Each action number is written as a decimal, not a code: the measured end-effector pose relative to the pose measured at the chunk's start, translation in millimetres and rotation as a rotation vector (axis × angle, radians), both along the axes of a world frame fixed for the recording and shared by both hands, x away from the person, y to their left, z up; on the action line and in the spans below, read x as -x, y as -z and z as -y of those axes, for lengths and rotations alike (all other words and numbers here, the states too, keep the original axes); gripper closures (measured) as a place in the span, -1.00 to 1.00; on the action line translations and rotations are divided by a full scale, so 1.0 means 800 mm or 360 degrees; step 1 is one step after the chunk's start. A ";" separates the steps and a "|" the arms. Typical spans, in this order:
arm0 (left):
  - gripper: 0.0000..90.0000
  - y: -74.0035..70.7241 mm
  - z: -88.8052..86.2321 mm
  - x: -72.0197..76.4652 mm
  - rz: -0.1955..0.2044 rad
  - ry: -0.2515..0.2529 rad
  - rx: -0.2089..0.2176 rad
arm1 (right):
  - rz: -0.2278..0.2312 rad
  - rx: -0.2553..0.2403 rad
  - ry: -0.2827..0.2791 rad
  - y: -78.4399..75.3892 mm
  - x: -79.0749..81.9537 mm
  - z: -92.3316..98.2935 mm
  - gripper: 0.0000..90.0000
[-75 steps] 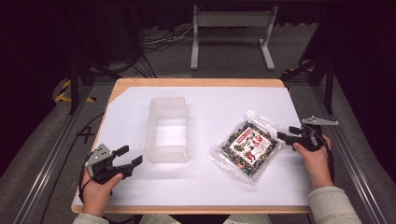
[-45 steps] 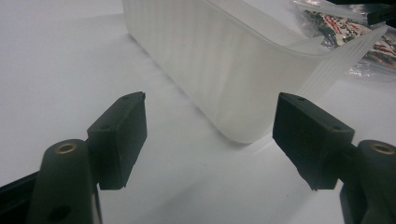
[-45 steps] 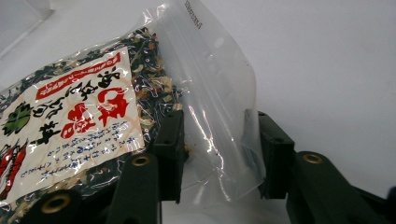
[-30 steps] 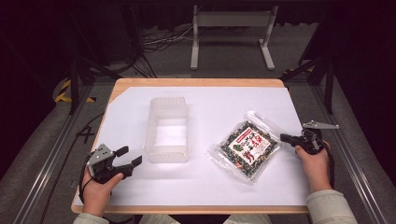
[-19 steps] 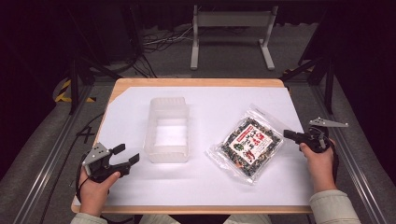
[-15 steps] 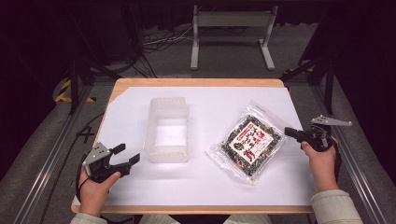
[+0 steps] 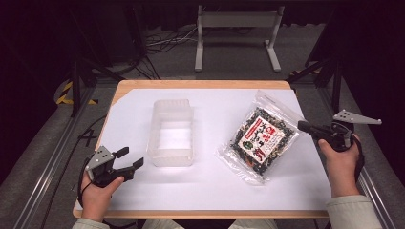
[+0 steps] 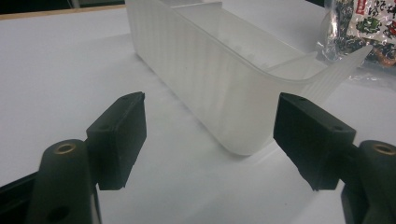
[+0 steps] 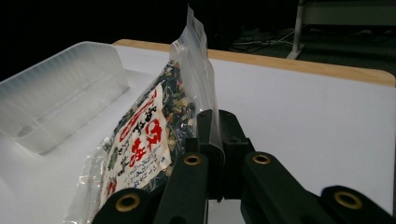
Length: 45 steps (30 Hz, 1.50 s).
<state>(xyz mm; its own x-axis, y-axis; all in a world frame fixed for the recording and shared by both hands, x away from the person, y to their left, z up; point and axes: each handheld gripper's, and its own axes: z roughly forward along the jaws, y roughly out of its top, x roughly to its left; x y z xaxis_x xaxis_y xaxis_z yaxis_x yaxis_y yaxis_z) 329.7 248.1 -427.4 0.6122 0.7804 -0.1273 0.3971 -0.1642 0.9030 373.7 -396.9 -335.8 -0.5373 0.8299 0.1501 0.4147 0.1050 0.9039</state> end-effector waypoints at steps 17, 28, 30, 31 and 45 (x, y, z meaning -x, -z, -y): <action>-0.47 -0.004 0.000 0.002 0.0030 -0.0014 0.0013 | 0.0190 0.0021 -0.0083 -0.060 0.031 -0.011 1.00; -0.47 -0.008 -0.001 0.003 0.0049 -0.0019 0.0030 | 0.0311 0.0027 -0.0166 -0.096 0.050 -0.024 1.00; -0.47 -0.009 -0.001 0.003 0.0053 -0.0018 0.0034 | 0.0331 0.0034 -0.0178 -0.102 0.051 -0.028 1.00; -0.47 -0.009 -0.001 0.003 0.0056 -0.0019 0.0039 | 0.0331 0.0034 -0.0179 -0.104 0.053 -0.029 1.00; -0.46 -0.028 0.010 0.004 0.0115 0.0027 0.0078 | 0.0401 0.0012 -0.0286 -0.130 0.056 -0.049 1.00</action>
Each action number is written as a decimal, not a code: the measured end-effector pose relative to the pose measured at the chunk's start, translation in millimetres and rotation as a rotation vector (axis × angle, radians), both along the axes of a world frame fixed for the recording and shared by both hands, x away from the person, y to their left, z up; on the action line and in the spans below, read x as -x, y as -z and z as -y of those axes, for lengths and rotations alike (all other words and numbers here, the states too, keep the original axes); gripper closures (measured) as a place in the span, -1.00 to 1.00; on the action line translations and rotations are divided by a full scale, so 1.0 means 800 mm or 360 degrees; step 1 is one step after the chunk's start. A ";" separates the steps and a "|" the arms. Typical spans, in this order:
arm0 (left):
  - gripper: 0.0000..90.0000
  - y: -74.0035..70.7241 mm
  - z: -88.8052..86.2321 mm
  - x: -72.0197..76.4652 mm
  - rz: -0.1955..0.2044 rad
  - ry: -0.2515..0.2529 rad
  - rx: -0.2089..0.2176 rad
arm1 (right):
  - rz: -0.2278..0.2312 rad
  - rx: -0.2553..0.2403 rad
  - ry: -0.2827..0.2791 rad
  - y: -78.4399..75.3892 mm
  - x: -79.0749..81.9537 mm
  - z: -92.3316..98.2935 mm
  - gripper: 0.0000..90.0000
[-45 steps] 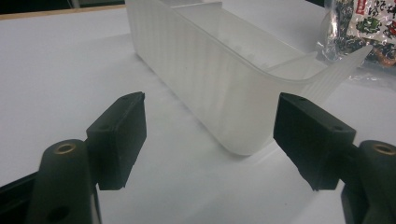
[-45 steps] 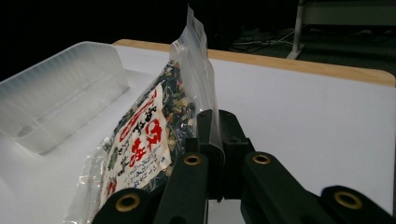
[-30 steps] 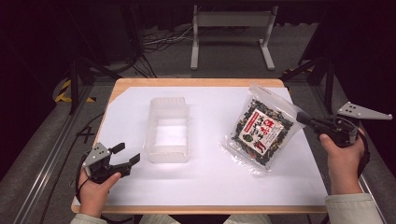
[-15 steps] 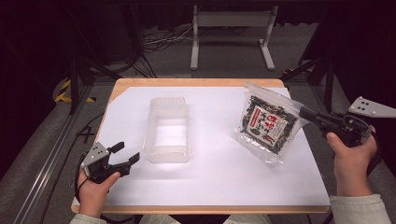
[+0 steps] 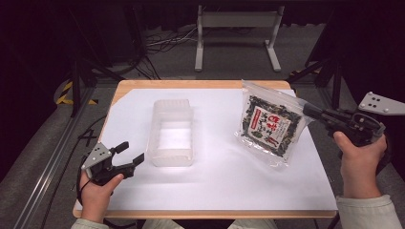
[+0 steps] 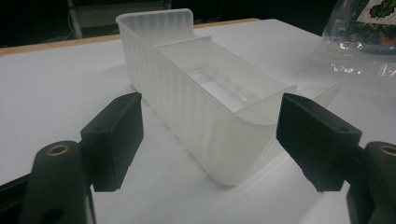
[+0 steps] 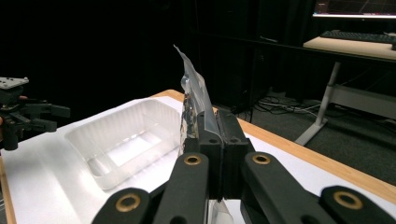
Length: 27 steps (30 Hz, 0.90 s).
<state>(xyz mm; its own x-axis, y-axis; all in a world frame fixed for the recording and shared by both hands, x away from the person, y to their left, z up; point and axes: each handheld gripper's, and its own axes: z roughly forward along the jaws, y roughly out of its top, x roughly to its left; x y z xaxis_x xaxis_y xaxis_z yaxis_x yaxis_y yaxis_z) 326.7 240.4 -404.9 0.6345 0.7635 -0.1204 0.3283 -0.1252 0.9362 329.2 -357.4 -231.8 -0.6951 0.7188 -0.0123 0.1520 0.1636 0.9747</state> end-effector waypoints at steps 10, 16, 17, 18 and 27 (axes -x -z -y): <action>-0.46 -0.027 0.022 0.001 0.0070 0.0083 0.0010 | 0.0032 0.0015 -0.0086 -0.016 -0.001 -0.028 1.00; -0.46 -0.044 0.042 0.001 0.0107 0.0149 0.0030 | 0.0044 0.0007 -0.0155 -0.025 -0.003 -0.046 1.00; -0.46 -0.047 0.046 0.000 0.0113 0.0163 0.0035 | 0.0047 0.0006 -0.0168 -0.026 -0.003 -0.049 1.00; -0.46 -0.050 0.050 0.000 0.0112 0.0177 0.0040 | 0.0050 0.0008 -0.0180 -0.028 -0.003 -0.053 1.00; -0.45 -0.074 0.091 -0.002 0.0162 0.0294 0.0060 | 0.0080 0.0012 -0.0285 -0.040 0.004 -0.080 1.00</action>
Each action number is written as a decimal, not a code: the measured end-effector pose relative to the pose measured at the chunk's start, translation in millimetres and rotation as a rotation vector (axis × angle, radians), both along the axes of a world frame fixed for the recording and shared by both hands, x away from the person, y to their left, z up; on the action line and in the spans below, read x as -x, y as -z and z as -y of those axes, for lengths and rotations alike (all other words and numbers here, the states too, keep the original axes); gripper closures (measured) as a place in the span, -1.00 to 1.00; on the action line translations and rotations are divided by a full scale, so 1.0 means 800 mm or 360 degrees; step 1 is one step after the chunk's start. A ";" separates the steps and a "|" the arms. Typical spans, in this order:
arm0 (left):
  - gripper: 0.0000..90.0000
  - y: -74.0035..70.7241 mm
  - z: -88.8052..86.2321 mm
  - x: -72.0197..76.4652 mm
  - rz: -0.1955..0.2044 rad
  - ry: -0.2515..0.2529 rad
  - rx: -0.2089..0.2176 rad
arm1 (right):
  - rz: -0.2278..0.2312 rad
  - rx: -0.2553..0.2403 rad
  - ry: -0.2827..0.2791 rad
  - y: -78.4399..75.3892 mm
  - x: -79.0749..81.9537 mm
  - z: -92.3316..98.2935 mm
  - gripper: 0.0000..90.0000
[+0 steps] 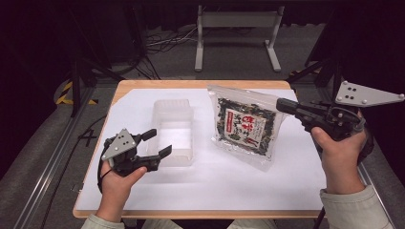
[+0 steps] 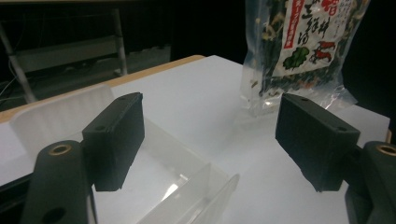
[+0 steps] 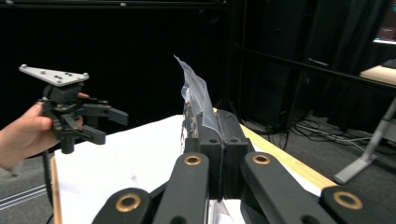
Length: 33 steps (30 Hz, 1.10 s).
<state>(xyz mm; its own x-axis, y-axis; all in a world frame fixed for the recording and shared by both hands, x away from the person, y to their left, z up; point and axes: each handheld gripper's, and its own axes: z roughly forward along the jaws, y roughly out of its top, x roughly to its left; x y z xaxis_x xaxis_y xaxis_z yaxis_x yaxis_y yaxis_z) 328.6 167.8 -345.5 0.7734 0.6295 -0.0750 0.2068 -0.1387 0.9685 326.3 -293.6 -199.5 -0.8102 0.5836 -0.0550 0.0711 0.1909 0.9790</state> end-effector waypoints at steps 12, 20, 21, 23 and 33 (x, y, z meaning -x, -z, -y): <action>-0.46 -0.025 0.052 -0.013 0.0029 0.0152 0.0004 | 0.0009 0.0009 -0.0093 0.000 0.002 -0.021 1.00; -0.44 -0.044 0.083 -0.024 0.0036 0.0258 0.0025 | 0.0016 -0.0010 -0.0137 0.002 0.002 -0.024 1.00; -0.44 -0.047 0.087 -0.026 0.0042 0.0266 0.0022 | 0.0017 -0.0013 -0.0141 0.002 0.002 -0.024 1.00; -0.43 -0.048 0.093 -0.030 0.0041 0.0281 0.0025 | 0.0018 -0.0016 -0.0157 0.003 0.001 -0.025 1.00; -0.44 -0.048 0.116 -0.046 0.0025 0.0374 0.0104 | 0.0036 -0.0016 -0.0217 0.006 0.005 -0.026 1.00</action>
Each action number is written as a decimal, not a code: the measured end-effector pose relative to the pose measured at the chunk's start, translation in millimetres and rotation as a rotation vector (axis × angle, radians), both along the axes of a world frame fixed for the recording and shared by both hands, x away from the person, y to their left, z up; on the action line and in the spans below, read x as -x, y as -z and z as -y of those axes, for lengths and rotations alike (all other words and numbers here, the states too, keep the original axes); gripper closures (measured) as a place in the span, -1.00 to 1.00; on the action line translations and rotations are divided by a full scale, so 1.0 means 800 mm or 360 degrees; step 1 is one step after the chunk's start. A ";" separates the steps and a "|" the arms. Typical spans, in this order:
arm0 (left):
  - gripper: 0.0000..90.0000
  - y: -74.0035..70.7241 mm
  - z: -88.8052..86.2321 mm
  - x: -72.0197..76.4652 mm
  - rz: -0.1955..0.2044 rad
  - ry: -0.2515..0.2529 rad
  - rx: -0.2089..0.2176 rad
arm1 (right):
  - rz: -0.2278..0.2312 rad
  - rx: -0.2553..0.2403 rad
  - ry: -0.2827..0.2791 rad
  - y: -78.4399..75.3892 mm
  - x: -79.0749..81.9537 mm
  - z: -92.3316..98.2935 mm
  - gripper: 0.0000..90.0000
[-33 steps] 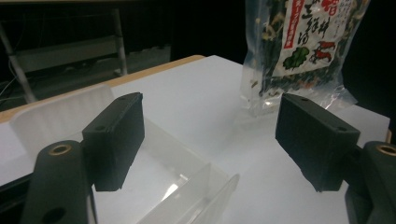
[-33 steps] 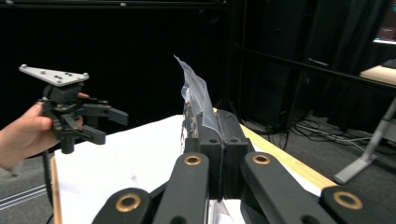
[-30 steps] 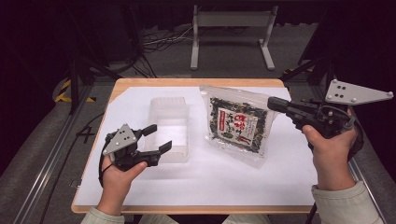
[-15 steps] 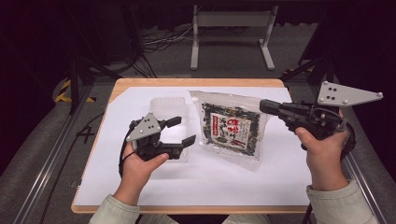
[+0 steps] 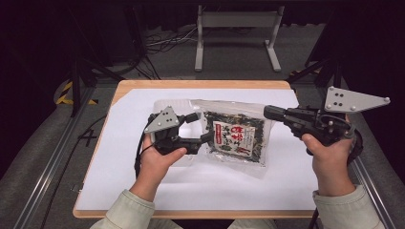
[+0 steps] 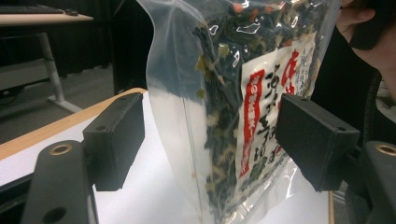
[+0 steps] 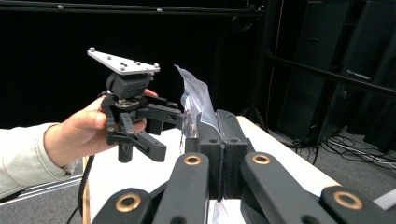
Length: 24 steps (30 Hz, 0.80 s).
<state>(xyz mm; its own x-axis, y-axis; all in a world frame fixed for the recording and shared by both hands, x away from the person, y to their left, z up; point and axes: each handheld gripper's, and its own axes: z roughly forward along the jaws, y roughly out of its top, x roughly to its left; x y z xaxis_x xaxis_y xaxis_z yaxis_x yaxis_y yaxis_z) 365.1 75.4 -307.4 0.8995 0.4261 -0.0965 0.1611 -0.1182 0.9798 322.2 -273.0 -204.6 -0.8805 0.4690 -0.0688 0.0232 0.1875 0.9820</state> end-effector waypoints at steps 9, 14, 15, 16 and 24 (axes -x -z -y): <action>-0.44 0.001 0.015 -0.005 -0.0020 0.0049 0.0048 | -0.0009 -0.0018 -0.0046 0.006 -0.001 -0.001 1.00; -0.41 0.002 0.016 -0.005 -0.0025 0.0084 0.0088 | 0.0008 -0.0009 -0.0089 0.008 0.000 -0.002 1.00; -0.40 0.002 0.016 -0.005 -0.0025 0.0084 0.0088 | 0.0007 -0.0010 -0.0093 0.009 0.000 -0.002 1.00; -0.40 0.002 0.017 -0.004 -0.0019 0.0088 0.0092 | 0.0007 -0.0010 -0.0093 0.009 0.000 -0.002 1.00; -0.24 0.000 0.022 0.006 0.0048 0.0119 0.0106 | 0.0003 -0.0028 -0.0119 0.012 -0.002 -0.002 1.00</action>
<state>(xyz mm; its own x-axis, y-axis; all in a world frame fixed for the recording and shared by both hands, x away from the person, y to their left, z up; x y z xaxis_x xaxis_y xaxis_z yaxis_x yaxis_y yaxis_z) 360.2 57.4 -307.2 0.9314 0.3513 -0.0947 0.1245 -0.0633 0.9902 323.9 -271.0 -214.1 -0.9130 0.4030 -0.0628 0.0079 0.1716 0.9851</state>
